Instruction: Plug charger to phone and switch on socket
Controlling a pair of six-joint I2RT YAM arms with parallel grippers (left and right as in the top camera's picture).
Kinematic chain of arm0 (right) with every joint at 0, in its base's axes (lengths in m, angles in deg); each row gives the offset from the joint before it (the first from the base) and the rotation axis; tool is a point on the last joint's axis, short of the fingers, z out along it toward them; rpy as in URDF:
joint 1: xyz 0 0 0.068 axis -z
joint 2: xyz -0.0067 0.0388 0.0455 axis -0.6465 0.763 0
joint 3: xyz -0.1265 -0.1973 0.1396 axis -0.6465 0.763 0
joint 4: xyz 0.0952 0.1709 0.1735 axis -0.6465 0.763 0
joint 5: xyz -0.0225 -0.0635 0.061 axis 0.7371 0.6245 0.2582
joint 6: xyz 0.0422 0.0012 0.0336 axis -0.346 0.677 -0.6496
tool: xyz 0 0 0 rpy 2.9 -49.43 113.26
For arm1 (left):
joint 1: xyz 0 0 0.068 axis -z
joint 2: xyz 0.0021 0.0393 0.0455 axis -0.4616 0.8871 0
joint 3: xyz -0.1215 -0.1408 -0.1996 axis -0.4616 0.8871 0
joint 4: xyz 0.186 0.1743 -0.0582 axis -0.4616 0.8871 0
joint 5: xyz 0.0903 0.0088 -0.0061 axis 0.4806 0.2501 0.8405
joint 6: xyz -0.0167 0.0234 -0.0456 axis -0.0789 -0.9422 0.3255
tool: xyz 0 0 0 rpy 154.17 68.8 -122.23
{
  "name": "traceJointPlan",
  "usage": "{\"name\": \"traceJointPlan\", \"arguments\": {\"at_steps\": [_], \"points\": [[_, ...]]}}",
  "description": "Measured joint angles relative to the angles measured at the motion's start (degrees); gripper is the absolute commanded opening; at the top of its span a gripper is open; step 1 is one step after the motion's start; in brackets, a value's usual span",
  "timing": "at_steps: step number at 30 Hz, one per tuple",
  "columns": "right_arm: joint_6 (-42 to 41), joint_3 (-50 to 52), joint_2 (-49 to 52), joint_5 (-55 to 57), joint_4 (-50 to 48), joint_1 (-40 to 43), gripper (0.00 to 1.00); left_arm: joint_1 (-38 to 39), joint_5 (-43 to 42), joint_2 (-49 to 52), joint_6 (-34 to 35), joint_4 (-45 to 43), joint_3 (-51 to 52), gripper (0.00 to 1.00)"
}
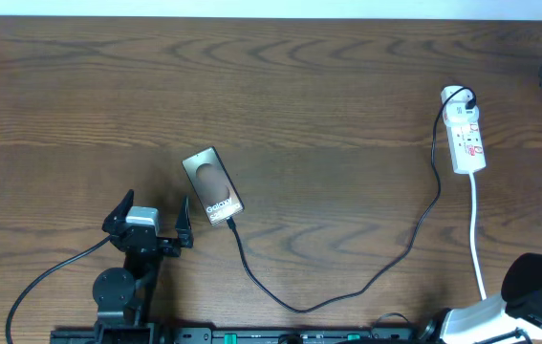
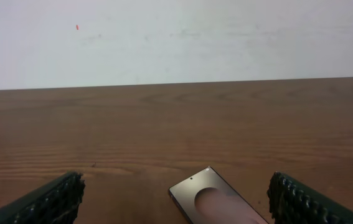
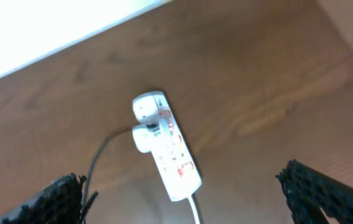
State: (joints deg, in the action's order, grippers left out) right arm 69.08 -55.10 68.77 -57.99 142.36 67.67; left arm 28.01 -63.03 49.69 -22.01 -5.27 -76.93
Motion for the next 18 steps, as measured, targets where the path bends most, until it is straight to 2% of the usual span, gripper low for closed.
{"name": "traceJointPlan", "arguments": {"at_steps": [5, 12, 18], "points": [[-0.33, 12.50, -6.29, -0.15, -14.08, -4.76, 0.99, 0.00, 0.00, 0.00, -0.02, 0.07, -0.07, 0.95], [-0.68, 39.08, -22.56, -0.74, -41.20, -15.23, 0.99, 0.00, 0.00, 0.00, -0.04, 0.22, -0.15, 0.94], [-0.79, 62.03, -36.48, -0.83, -61.81, -20.55, 0.99, 0.00, 0.02, 0.00, -0.02, 0.33, -0.17, 0.95]]}}
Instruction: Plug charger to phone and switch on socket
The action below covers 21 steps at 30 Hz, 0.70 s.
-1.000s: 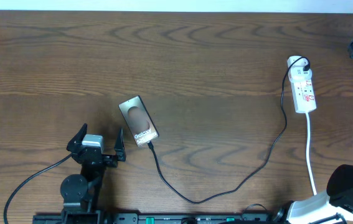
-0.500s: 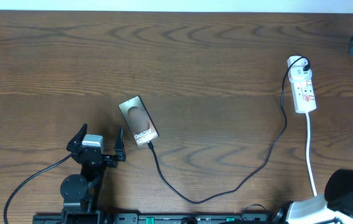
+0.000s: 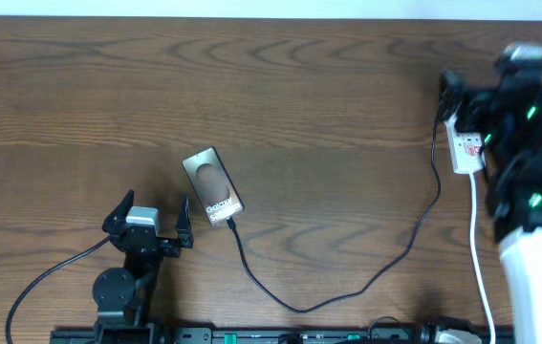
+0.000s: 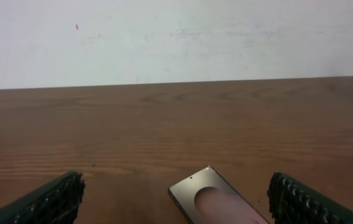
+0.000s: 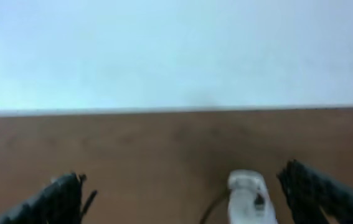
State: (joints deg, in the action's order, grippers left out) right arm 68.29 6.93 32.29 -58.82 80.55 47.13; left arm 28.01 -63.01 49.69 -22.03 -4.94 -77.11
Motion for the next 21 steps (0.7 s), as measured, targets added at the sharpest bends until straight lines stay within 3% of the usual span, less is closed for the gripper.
{"name": "traceJointPlan", "arguments": {"at_steps": [5, 9, 21], "points": [[0.00, 18.73, -13.18, -0.04, -12.59, -2.16, 0.99, 0.00, -0.02, 0.02, -0.13, 0.07, -0.04, 0.95], [0.02, 29.16, -22.58, 0.02, -17.38, -2.27, 0.99, 0.00, 0.00, 0.00, -0.15, 0.07, -0.04, 0.94], [0.00, 52.94, -50.51, 1.05, -17.07, -2.34, 0.99, 0.00, -0.02, 0.00, -0.15, 0.11, -0.09, 0.95]]}}
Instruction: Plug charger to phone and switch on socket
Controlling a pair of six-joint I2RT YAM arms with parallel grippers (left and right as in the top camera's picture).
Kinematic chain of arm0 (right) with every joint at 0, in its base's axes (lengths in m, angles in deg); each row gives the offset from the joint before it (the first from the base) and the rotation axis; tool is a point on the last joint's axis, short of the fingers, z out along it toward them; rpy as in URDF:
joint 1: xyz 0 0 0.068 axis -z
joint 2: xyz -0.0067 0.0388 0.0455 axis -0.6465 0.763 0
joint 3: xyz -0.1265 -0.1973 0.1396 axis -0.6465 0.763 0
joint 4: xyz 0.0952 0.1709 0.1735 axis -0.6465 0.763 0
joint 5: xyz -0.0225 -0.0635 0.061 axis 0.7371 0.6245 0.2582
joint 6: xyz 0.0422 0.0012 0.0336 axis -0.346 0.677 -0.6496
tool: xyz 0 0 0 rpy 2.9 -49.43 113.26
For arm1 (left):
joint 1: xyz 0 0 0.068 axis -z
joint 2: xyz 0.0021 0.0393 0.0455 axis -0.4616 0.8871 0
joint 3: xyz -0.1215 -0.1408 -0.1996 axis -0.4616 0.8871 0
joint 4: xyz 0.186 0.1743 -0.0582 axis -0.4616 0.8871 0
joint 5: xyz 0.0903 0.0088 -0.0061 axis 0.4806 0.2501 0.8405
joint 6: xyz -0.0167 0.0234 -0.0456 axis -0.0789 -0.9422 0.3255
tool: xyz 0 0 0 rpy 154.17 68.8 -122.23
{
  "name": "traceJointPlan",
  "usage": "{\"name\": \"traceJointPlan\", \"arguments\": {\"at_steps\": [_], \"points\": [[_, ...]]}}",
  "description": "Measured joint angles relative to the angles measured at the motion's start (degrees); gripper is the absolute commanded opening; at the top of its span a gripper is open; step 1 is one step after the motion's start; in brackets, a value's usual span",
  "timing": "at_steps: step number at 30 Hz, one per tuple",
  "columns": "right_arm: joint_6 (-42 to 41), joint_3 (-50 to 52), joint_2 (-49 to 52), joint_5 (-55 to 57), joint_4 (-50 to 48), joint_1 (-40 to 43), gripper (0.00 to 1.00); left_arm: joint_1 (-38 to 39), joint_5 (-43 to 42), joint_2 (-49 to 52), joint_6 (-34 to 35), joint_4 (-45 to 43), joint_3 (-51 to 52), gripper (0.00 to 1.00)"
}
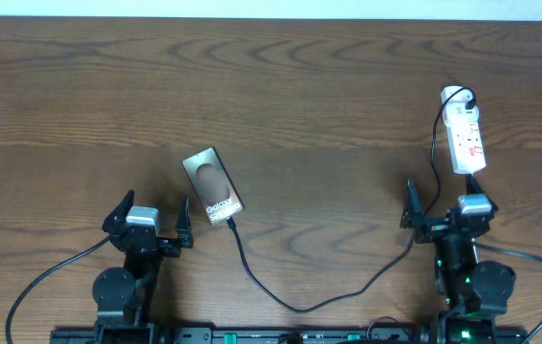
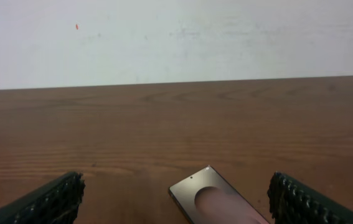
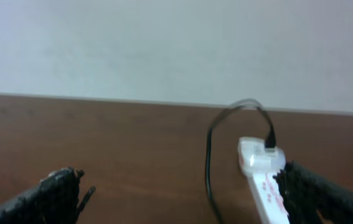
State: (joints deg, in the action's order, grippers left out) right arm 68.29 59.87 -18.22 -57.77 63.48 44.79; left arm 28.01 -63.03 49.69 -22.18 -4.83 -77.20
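The dark phone (image 1: 213, 184) lies face up left of the table's middle, also low in the left wrist view (image 2: 216, 200). A black charger cable (image 1: 299, 306) meets its near end, loops along the front and rises to the white power strip (image 1: 465, 134) at the far right. The strip's switch state cannot be told. My left gripper (image 1: 148, 222) stands open just near-left of the phone, touching nothing. My right gripper (image 1: 445, 212) stands open a little in front of the strip (image 3: 262, 177), the cable (image 3: 210, 163) between its fingers' line of sight and apart from them.
A bare brown wooden table (image 1: 328, 86) stretches behind the phone to a white wall. The strip's white lead (image 1: 476, 196) runs toward the front edge beside my right arm. Both arm bases sit at the table's near edge.
My right arm was stretched over the power strip at the far right; now it stands at the near edge in front of the strip, gripper open. Left arm, phone and cable are unchanged.
First my right gripper was high at the far right, its camera looking down on the strip. Then the arm reached over the strip, covering part of it. Now it is back near the front edge, open. The left gripper stayed open beside the phone throughout.
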Motion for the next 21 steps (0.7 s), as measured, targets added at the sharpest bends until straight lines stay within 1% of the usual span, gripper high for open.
{"name": "traceJointPlan", "arguments": {"at_steps": [4, 6, 9, 21], "points": [[0.02, 1.29, -6.88, 2.08, 7.04, 0.00, 0.99, 0.00, 0.00, 0.00, -0.02, 0.02, 0.00, 0.95], [0.00, 1.36, -11.15, 4.63, 12.20, 0.00, 0.99, 0.00, 0.00, 0.02, 0.00, 0.04, 0.00, 0.95], [0.02, 1.36, -12.66, 5.97, 15.08, -0.02, 0.99, 0.00, 0.00, 0.00, -0.02, 0.04, 0.00, 0.94], [0.00, 1.36, -12.79, 7.52, 15.78, -0.26, 0.99, 0.00, 0.00, 0.02, -0.02, 0.02, -0.02, 0.94]]}}
